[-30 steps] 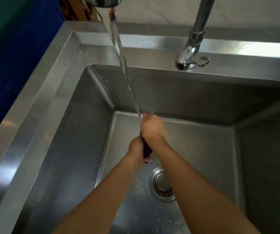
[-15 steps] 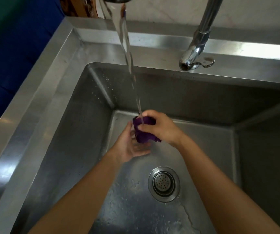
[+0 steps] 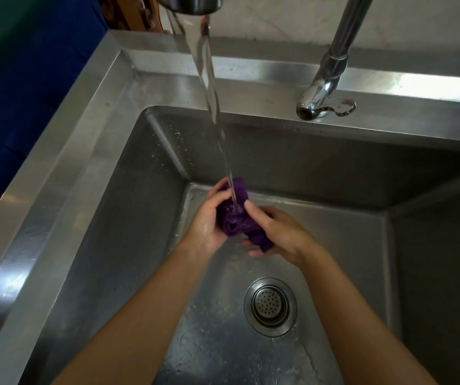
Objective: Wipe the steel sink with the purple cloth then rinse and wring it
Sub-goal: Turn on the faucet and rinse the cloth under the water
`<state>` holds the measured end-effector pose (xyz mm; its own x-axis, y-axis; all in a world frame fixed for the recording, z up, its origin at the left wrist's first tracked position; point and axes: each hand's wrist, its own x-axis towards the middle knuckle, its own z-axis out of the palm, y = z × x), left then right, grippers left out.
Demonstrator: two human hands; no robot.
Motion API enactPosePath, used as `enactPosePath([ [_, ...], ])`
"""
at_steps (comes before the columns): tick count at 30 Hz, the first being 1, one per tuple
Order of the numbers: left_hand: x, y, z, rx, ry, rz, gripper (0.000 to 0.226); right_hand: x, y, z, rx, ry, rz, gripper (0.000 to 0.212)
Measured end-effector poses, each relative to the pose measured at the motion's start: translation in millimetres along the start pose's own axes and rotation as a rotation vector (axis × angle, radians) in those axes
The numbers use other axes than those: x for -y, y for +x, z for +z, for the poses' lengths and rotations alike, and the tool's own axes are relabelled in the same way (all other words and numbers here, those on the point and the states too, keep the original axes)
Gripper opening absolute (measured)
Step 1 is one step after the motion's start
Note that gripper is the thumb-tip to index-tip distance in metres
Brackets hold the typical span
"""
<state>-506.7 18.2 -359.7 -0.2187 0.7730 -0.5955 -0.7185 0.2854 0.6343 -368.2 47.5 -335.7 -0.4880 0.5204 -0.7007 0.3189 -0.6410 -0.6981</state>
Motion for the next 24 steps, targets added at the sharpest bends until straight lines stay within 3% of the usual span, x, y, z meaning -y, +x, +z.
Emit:
enactPosePath([
  [1,-2,-2,0,0.013,0.020,-0.031,0.014,-1,3,1,-0.067,-0.063,-0.045,0.039],
  [3,1,1,-4,-0.016,0.101,-0.085,0.035,-1,8,2,-0.244,-0.323,-0.261,0.026],
  [5,7,1,-1,-0.080,0.149,-0.149,0.039,1,5,14,-0.333,-0.596,-0.483,0.029],
  [9,19,-4,13,-0.093,0.201,-0.188,0.033,9,-5,51,-0.478,-0.892,-0.622,0.023],
  [14,25,-9,26,-0.137,0.038,-0.183,0.034,26,15,43,-0.625,-0.984,-0.487,0.041],
  [17,31,3,23,-0.221,-0.019,-0.134,0.035,28,32,33,-0.645,-0.820,-0.376,0.039],
  [21,44,4,12,-0.249,0.282,-0.011,0.032,17,44,9,-0.635,-0.726,-0.258,0.042],
  [24,39,9,-5,-0.220,0.117,-0.024,0.015,6,34,5,-0.572,-0.814,-0.253,0.048],
])
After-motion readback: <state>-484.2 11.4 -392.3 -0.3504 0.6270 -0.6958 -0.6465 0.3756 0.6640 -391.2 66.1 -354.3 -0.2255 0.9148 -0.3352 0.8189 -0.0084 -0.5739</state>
